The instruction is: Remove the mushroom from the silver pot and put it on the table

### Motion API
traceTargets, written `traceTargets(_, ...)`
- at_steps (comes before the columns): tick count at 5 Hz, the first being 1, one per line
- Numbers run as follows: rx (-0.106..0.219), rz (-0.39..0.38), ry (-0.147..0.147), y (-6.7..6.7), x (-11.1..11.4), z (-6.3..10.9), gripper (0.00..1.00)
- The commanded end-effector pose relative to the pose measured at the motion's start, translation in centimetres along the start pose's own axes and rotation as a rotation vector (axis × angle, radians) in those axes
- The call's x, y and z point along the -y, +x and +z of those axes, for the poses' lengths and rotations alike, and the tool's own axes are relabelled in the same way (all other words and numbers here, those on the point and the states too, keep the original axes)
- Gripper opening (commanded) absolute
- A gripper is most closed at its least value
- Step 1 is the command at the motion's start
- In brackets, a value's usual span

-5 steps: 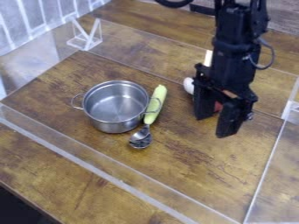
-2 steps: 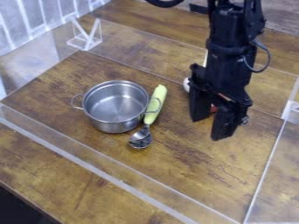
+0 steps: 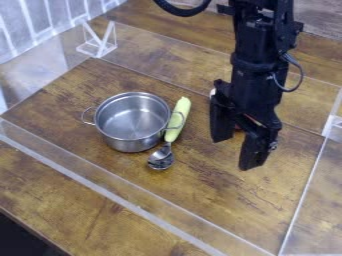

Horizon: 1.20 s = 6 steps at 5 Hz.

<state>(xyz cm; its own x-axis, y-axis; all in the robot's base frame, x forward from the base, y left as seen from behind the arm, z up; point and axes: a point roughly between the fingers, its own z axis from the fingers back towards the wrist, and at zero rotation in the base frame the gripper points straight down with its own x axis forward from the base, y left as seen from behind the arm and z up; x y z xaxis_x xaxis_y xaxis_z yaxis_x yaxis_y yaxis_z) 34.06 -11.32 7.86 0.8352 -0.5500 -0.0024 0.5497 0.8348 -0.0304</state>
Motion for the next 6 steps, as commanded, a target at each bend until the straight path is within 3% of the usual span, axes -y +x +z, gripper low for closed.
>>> traceTargets(1,0.088,-0.036,0.031,0.3,0.4,2.6,0.0)
traceTargets(2,0.095,-0.042,0.035,0.3,0.3,2.3,0.0)
traceTargets(3,0.104,-0.031,0.036,0.1,0.4,2.4,1.0)
traceTargets(6,0.119,-0.064,0.044,0.1,0.2,1.6,1.0)
